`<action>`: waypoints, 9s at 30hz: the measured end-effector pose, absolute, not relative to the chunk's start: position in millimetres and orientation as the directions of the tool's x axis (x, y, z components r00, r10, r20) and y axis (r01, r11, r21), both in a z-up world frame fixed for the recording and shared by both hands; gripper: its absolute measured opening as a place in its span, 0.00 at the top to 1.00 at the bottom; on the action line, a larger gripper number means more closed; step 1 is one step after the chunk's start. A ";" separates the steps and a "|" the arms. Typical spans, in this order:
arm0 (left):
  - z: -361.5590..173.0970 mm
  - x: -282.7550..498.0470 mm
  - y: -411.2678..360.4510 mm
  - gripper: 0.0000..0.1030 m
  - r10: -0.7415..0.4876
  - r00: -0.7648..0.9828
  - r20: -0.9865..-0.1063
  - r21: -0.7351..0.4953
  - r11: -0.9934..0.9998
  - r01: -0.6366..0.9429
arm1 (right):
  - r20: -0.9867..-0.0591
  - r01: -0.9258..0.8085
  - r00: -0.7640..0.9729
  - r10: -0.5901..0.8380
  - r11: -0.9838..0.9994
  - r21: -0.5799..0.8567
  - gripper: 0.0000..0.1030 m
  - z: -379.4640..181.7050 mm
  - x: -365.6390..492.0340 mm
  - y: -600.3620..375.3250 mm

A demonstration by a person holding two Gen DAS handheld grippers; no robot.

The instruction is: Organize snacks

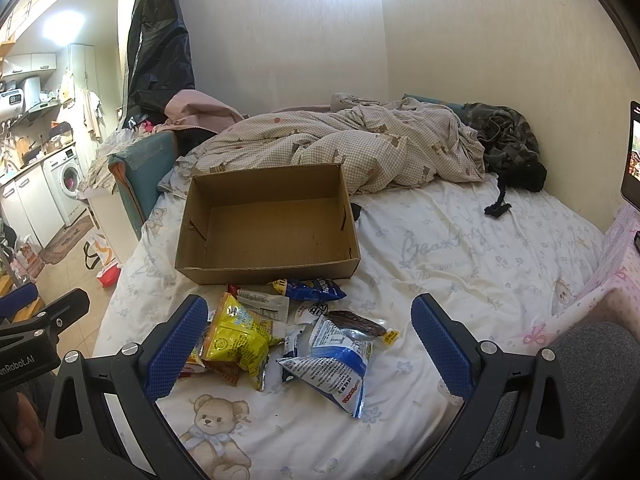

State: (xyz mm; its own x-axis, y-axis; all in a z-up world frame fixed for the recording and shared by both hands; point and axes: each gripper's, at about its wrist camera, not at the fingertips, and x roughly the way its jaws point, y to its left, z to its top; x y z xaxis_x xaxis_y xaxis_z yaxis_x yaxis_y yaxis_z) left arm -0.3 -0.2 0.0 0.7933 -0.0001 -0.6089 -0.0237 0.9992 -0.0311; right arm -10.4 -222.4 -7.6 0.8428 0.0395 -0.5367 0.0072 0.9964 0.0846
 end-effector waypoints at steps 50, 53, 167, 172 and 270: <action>31.8 28.8 1.7 0.00 -0.001 0.769 -0.639 -0.002 1.000 -0.001 | -0.578 0.033 0.813 0.077 0.984 0.177 0.00 7.7 19.0 -248.9; 39.3 48.9 2.7 0.00 0.009 0.753 -0.658 0.015 1.000 0.001 | -0.624 0.054 0.774 0.104 0.972 0.229 0.00 14.7 40.7 -267.1; -38.9 270.6 -29.6 0.72 -0.046 0.596 -0.802 -0.008 0.998 0.066 | -0.708 -0.019 0.578 0.405 0.875 0.484 0.53 -57.8 267.4 -272.2; -41.6 271.1 -26.0 0.71 -0.033 0.596 -0.803 0.004 0.998 0.060 | -0.701 -0.016 0.592 0.397 0.876 0.482 0.52 -56.1 268.6 -272.4; -178.8 163.2 20.2 0.52 0.009 0.064 -0.998 -0.001 0.989 -0.146 | -0.963 -0.012 0.140 0.232 0.972 0.233 0.33 -156.1 166.5 -232.4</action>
State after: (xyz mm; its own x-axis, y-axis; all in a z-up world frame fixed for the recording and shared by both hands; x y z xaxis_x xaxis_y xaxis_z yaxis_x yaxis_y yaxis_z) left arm 163.2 20.2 -178.8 0.0645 0.0086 -0.9979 -0.1462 0.9893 -0.0010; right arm 166.4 -232.4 -156.1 0.1397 0.2320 -0.9626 -0.0118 0.9725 0.2327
